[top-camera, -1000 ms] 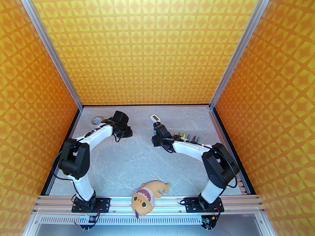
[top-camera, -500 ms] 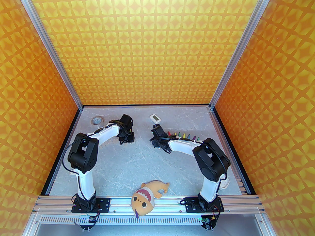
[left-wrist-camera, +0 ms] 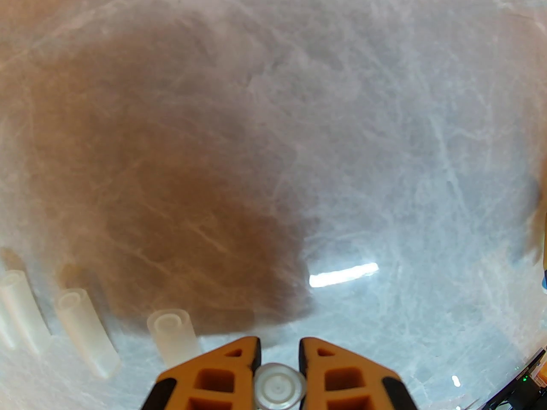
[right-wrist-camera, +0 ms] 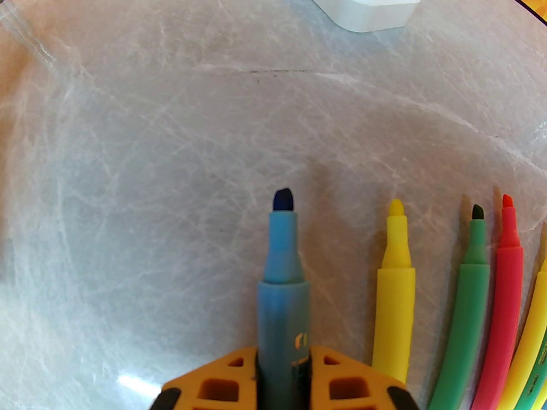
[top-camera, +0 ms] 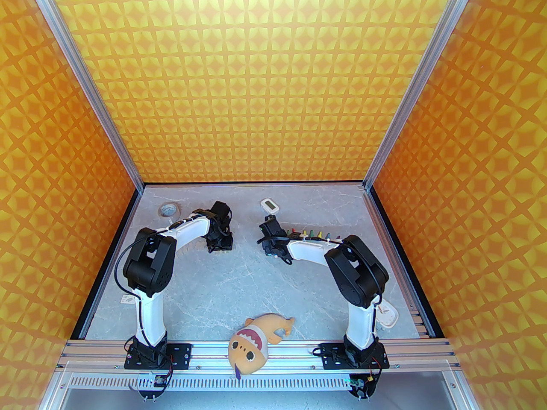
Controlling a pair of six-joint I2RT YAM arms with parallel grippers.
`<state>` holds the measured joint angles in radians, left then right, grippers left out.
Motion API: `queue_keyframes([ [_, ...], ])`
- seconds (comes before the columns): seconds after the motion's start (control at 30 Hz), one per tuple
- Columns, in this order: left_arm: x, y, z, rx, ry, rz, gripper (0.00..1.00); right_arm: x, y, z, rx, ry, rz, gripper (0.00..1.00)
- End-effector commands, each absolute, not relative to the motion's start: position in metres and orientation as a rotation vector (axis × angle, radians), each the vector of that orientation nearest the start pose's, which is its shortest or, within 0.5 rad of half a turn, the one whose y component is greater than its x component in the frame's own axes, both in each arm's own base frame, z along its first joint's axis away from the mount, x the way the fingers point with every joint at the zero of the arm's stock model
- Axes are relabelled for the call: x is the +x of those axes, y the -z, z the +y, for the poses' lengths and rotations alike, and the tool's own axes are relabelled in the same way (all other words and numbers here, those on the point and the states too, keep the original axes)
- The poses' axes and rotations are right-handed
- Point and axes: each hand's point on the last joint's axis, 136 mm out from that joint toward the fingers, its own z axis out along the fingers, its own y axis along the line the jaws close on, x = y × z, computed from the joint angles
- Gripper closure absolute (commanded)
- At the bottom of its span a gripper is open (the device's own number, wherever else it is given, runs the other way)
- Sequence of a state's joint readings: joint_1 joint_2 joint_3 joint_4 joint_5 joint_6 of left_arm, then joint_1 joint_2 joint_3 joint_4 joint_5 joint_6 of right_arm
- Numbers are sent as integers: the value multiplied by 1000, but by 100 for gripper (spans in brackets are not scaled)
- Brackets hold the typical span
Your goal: Open the pen caps
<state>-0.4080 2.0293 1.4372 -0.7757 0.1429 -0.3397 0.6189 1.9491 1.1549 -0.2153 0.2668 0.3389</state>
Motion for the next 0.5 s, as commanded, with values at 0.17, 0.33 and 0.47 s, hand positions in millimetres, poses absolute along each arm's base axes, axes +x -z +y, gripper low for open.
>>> queue_keyframes([
  [0.17, 378, -19, -190, 162, 269, 3006, 82, 407, -17, 222, -243, 27, 2524, 97],
  [0.33, 377, -17, -189, 168, 266, 3008, 77, 405, -15, 221, -248, 33, 2531, 92],
  [0.47, 377, -18, -189, 176, 266, 3006, 71, 405, -16, 221, -255, 34, 2532, 90],
])
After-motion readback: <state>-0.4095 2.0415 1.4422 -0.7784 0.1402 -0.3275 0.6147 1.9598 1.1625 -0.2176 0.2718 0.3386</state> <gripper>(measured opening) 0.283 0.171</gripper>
